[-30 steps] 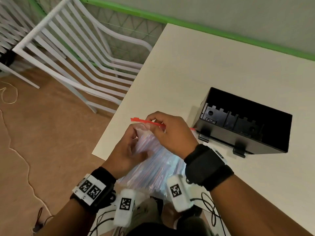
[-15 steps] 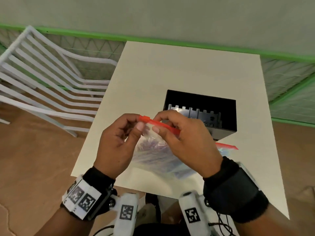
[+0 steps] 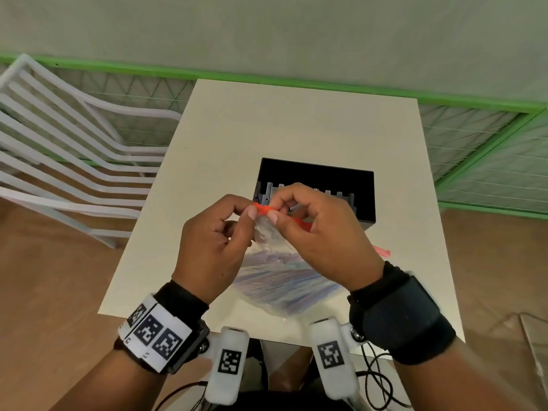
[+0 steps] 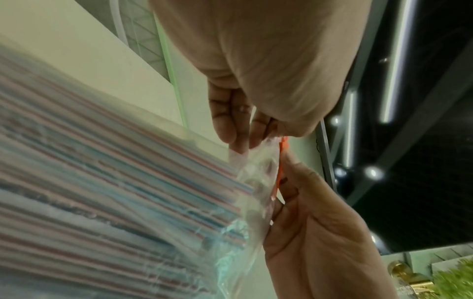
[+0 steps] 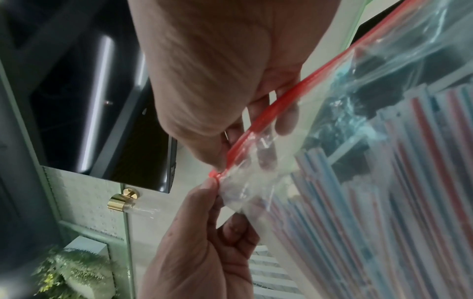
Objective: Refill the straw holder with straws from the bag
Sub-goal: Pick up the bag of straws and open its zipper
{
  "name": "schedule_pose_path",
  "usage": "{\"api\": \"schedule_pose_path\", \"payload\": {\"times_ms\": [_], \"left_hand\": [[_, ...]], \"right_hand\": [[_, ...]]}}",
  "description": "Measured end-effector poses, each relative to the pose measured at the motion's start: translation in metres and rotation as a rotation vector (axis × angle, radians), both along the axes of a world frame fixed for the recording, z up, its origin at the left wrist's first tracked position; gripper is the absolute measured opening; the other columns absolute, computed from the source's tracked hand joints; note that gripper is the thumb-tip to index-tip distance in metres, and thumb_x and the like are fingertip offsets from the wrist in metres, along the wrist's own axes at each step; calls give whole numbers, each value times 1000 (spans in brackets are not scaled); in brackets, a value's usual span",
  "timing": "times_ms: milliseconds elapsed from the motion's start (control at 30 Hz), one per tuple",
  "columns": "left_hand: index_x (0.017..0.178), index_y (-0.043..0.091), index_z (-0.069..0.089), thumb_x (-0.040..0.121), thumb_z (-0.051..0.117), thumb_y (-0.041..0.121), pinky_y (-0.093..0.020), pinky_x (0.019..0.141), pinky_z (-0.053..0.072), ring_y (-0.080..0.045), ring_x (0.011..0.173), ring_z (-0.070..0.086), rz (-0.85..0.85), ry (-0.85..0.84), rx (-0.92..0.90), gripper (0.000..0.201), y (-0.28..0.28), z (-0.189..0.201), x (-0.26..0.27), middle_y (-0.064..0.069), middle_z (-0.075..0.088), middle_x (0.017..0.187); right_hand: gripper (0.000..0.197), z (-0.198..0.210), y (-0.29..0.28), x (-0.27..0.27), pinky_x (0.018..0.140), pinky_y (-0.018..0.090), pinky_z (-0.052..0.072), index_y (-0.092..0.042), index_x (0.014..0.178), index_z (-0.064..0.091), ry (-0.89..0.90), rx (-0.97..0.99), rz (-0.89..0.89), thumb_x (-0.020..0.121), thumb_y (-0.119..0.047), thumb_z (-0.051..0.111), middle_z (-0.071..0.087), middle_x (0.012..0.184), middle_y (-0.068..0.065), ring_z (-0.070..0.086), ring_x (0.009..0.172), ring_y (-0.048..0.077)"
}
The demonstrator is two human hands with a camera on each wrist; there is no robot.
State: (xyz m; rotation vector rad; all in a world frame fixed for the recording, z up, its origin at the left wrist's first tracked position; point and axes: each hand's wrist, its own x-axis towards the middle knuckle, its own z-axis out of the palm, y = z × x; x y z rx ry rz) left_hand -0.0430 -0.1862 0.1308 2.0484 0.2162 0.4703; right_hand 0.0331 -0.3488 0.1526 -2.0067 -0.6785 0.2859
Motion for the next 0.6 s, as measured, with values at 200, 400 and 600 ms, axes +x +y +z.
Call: {"api": "schedule_pose_path", "payload": {"times_ms": [200,400,600], "left_hand": [[85,10,64,104,52,16,-29,61,56,-8,55,60,230,-19,-136,23,33,-9,-2,1,69,67],[87,22,67,104,53,20,-59,76,57,-26,70,59,278,35,-269,22,59,-25,-16,-16,65,79],[129,18,49,64,65,85,-40,108,44,-4,121,61,-141,315,-516,95,72,-65,-11,17,69,124]], "right_hand": [[6,-22,-52,8,81,34,58,-28,89,63,-36,-151,-22,93,-26,66,69,87,-9,68,84,9],[12,-51,-115,4,85,8,44,-36,88,62,94,-237,-58,95,-26,65,71,99,-16,67,100,-1],[5,-82,-106,1,98,54,50,-19,104,58,365,107,-160,101,-20,55,71,109,-5,65,105,24]]}}
